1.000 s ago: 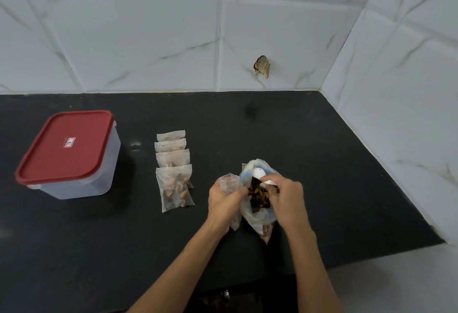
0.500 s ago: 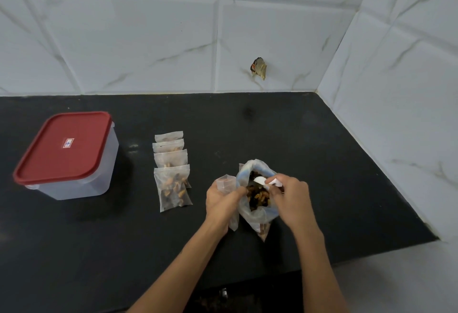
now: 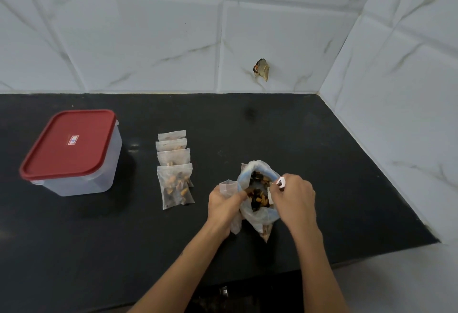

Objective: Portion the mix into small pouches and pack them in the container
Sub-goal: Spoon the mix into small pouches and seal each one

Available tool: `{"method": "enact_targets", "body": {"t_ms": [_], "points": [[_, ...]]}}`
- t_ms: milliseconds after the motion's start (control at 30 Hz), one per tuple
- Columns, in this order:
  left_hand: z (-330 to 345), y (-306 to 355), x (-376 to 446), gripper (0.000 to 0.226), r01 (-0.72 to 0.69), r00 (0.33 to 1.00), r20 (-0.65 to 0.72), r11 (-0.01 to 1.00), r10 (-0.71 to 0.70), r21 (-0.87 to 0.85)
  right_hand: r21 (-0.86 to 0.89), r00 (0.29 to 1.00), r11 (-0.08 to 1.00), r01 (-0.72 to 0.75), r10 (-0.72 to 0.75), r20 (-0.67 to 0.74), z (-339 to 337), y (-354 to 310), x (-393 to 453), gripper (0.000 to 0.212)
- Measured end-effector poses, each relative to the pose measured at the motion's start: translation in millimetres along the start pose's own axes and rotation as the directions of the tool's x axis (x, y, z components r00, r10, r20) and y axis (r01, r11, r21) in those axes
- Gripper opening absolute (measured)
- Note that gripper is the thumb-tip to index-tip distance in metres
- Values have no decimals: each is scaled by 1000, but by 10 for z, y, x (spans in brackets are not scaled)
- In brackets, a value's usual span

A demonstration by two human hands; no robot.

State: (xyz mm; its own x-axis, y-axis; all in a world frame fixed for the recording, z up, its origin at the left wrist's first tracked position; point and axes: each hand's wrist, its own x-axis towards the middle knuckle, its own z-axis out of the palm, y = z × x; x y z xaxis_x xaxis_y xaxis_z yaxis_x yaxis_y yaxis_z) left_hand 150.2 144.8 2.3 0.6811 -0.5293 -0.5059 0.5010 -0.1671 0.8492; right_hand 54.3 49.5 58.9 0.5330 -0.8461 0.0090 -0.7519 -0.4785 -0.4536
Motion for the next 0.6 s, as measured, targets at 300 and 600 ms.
{"method": "enact_targets", "body": {"t_ms": [300, 600], "points": [[22, 4, 25, 35, -100, 988, 128, 989, 86, 106, 497, 946, 811, -310, 318, 71, 141, 122, 0, 6], [25, 31, 29, 50, -113, 988, 126, 976, 90, 188, 690, 884, 619, -375, 462, 67, 248, 183, -83, 12]]}}
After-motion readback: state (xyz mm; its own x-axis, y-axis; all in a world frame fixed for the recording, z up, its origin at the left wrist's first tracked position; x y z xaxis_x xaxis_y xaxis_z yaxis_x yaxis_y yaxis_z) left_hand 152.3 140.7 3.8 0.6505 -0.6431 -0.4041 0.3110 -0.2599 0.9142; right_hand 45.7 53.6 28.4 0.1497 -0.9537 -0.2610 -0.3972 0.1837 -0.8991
